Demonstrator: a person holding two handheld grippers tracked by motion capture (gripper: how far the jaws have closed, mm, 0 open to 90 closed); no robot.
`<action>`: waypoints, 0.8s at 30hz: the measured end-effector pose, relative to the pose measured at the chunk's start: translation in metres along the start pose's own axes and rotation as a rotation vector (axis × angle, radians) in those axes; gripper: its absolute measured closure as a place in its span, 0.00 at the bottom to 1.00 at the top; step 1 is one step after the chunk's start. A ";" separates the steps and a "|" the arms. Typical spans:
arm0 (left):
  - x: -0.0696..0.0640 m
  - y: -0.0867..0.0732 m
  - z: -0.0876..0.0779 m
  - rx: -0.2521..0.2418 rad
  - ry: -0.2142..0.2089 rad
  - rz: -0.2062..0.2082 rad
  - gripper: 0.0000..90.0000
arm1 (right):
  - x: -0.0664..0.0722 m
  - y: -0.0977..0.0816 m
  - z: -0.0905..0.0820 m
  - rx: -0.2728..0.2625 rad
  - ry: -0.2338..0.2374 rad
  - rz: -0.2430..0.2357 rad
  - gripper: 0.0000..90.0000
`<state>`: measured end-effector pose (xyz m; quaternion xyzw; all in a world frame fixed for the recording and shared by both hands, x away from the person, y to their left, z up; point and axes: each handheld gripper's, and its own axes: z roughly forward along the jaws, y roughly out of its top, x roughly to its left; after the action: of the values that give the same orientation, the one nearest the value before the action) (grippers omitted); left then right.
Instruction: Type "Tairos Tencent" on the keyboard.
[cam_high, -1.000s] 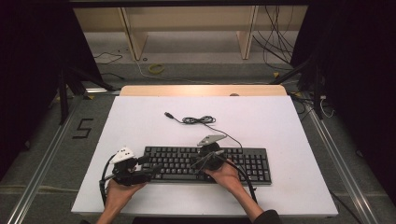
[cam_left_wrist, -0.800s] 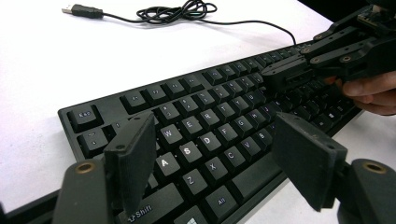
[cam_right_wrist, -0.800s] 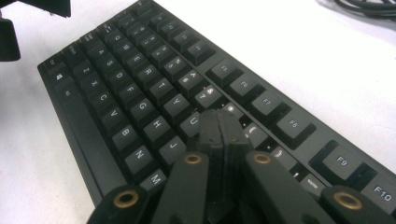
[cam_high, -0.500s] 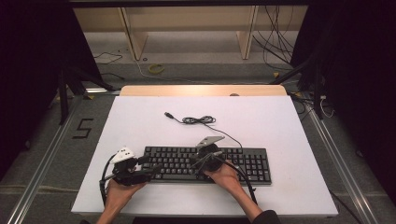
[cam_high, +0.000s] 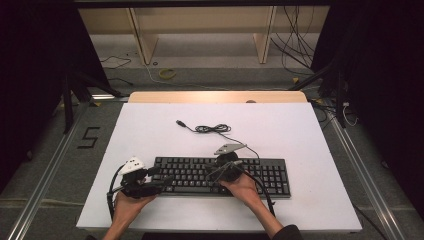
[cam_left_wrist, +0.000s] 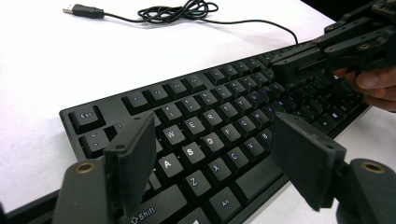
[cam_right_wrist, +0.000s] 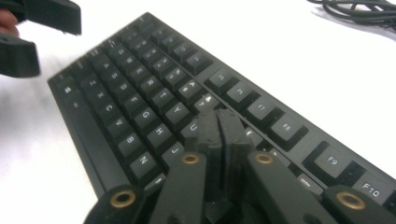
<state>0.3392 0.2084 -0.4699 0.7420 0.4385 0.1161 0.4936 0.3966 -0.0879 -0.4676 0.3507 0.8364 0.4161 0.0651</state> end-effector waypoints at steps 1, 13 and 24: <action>0.000 0.000 0.000 -0.001 0.001 0.000 0.34 | 0.000 0.000 0.000 0.000 0.000 0.000 0.96; 0.001 0.003 0.005 -0.008 -0.020 0.016 0.36 | -0.002 0.004 -0.018 -0.066 0.055 0.033 0.62; 0.000 0.010 0.013 0.005 -0.040 0.022 0.46 | -0.001 0.008 -0.025 -0.082 0.039 0.015 0.46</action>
<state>0.3526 0.1988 -0.4677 0.7502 0.4207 0.1054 0.4991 0.3912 -0.1016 -0.4452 0.3458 0.8172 0.4572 0.0598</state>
